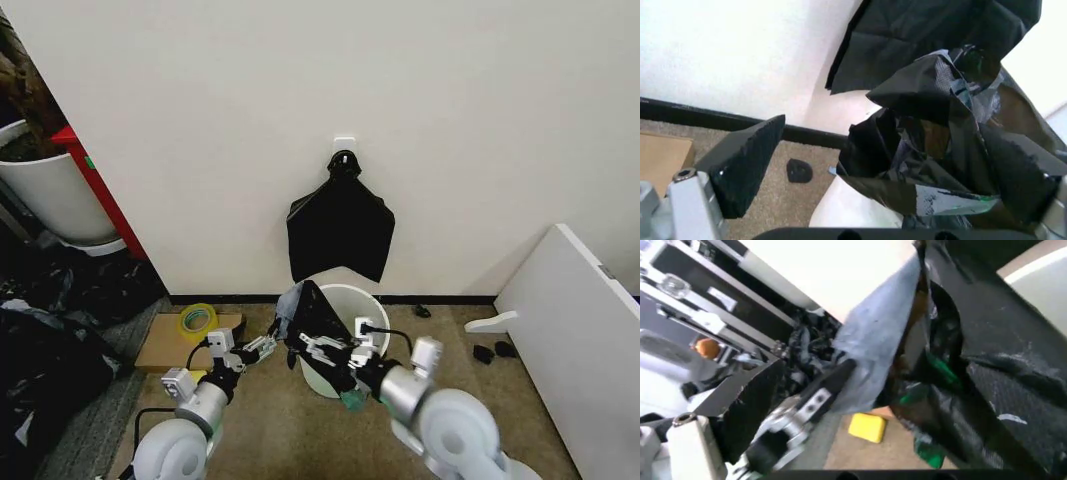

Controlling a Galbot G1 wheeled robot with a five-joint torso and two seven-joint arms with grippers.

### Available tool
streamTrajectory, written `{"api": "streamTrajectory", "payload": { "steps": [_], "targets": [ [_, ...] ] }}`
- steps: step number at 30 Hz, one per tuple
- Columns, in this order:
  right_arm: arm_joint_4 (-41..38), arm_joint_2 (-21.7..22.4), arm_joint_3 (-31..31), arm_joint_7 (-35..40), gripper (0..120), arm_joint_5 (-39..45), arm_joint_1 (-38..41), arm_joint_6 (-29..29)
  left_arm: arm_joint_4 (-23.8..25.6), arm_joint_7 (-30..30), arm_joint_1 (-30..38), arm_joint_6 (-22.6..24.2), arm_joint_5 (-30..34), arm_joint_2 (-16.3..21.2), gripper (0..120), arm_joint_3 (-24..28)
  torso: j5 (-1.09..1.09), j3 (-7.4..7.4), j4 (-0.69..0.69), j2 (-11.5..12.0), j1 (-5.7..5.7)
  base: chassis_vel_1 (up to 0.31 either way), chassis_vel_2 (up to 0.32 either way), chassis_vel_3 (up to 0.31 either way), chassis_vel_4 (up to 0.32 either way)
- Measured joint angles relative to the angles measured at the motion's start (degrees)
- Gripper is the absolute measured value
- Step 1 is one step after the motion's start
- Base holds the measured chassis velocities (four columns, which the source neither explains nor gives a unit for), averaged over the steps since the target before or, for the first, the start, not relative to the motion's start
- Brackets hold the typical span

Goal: Place the garbage bag over the trash bin.

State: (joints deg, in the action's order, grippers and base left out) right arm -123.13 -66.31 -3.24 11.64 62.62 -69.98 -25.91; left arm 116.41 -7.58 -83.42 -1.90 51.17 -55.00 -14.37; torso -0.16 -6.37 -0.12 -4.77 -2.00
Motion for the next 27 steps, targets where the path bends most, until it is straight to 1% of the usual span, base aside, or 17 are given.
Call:
{"api": "streamTrajectory", "payload": {
  "steps": [4, 6, 7, 9, 10, 14, 15, 17, 18, 19, 20, 22, 23, 25, 27],
  "targets": [
    [3.71, -1.87, 2.07, 2.51, 98, -0.73, 3.60, 0.03, 0.12, 0.05, -0.17, -0.04, -0.36, 0.02, 100, 0.04, 0.00, 0.00, 0.00, 0.00, 0.00, 0.000, 0.000, 0.000, 0.000],
    [5.01, -2.55, 2.68, 3.28, 91, -0.75, 4.98, 0.04, 0.12, 0.11, -0.18, -0.05, -0.75, -0.02, 100, 0.25, 0.00, 0.00, 0.00, 0.00, 0.00, 0.000, 0.000, 0.000, 0.000],
    [5.01, -2.55, 2.68, 3.28, 91, -0.75, 4.98, 0.04, 0.12, 0.11, -0.18, -0.05, -0.75, -0.02, 100, 0.25, 0.00, 0.00, 0.00, 0.00, 0.00, 0.000, 0.000, 0.000, 0.000],
    [6.13, -3.37, 3.50, 3.64, 81, -0.76, 6.49, -0.23, 0.17, 0.18, -0.22, -0.05, -1.06, -0.15, 100, 0.58, 0.00, 0.00, -0.01, 0.00, 0.00, 0.000, 0.000, 0.000, 0.000],
    [6.13, -3.37, 3.50, 3.64, 81, -0.76, 6.49, -0.23, 0.17, 0.18, -0.22, -0.05, -1.06, -0.15, 100, 0.58, 0.00, 0.00, -0.01, 0.00, 0.00, 0.000, 0.000, 0.000, 0.000],
    [7.50, -4.84, 4.74, 4.02, 63, -1.70, 7.76, -0.77, 0.30, 0.21, -0.53, -0.06, -1.36, -0.23, 100, 0.72, 0.00, 0.00, -0.01, 0.00, 0.00, 0.000, 0.000, 0.000, 0.000],
    [7.50, -4.84, 4.74, 4.02, 63, -1.70, 7.76, -0.77, 0.30, 0.21, -0.53, -0.06, -1.36, -0.23, 100, 0.72, 0.00, 0.00, -0.01, 0.00, 0.00, 0.000, 0.000, 0.000, 0.000],
    [8.13, -5.61, 5.21, 4.05, 52, -2.67, 8.09, -0.91, 0.43, 0.28, -0.66, -0.08, -1.55, -0.29, 100, 0.72, 0.00, 0.00, -0.01, 0.00, 0.00, 0.000, 0.000, 0.000, 0.000],
    [8.29, -5.76, 5.28, 4.05, 49, -2.86, 8.14, -0.92, 0.47, 0.29, -0.67, -0.09, -1.58, -0.31, 100, 0.72, 0.00, 0.00, -0.01, 0.00, 0.00, 0.000, 0.000, 0.000, 0.000],
    [8.48, -5.93, 5.34, 4.12, 42, -3.08, 8.20, -0.92, 0.50, 0.31, -0.68, -0.10, -1.59, -0.31, 100, 0.73, 0.00, 0.00, -0.01, 0.00, 0.00, 0.000, 0.000, 0.000, 0.000],
    [8.48, -5.93, 5.34, 4.12, 42, -3.08, 8.20, -0.92, 0.50, 0.31, -0.68, -0.10, -1.59, -0.31, 100, 0.73, 0.00, 0.00, -0.01, 0.00, 0.00, 0.000, 0.000, 0.000, 0.000],
    [8.83, -6.13, 5.38, 4.39, 33, -3.39, 8.36, -0.82, 0.55, 0.34, -0.68, -0.11, -1.60, -0.30, 100, 0.74, 0.00, 0.00, -0.01, 0.00, 0.00, 0.000, 0.000, 0.000, 0.000],
    [8.83, -6.13, 5.38, 4.39, 33, -3.39, 8.36, -0.82, 0.55, 0.34, -0.68, -0.11, -1.60, -0.30, 100, 0.74, 0.00, 0.00, -0.01, 0.00, 0.00, 0.000, 0.000, 0.000, 0.000],
    [9.17, -6.30, 5.39, 4.75, 23, -3.53, 8.60, -0.60, 0.55, 0.36, -0.65, -0.13, -1.61, -0.29, 100, 0.76, 0.00, 0.00, -0.01, 0.00, 0.00, 0.000, 0.000, 0.000, 0.000],
    [9.30, -6.42, 5.43, 4.89, 16, -3.54, 8.74, -0.54, 0.55, 0.36, -0.62, -0.14, -1.66, -0.32, 100, 0.78, 0.00, 0.00, -0.01, 0.00, 0.00, 0.000, 0.000, 0.000, 0.000]
  ]
}}
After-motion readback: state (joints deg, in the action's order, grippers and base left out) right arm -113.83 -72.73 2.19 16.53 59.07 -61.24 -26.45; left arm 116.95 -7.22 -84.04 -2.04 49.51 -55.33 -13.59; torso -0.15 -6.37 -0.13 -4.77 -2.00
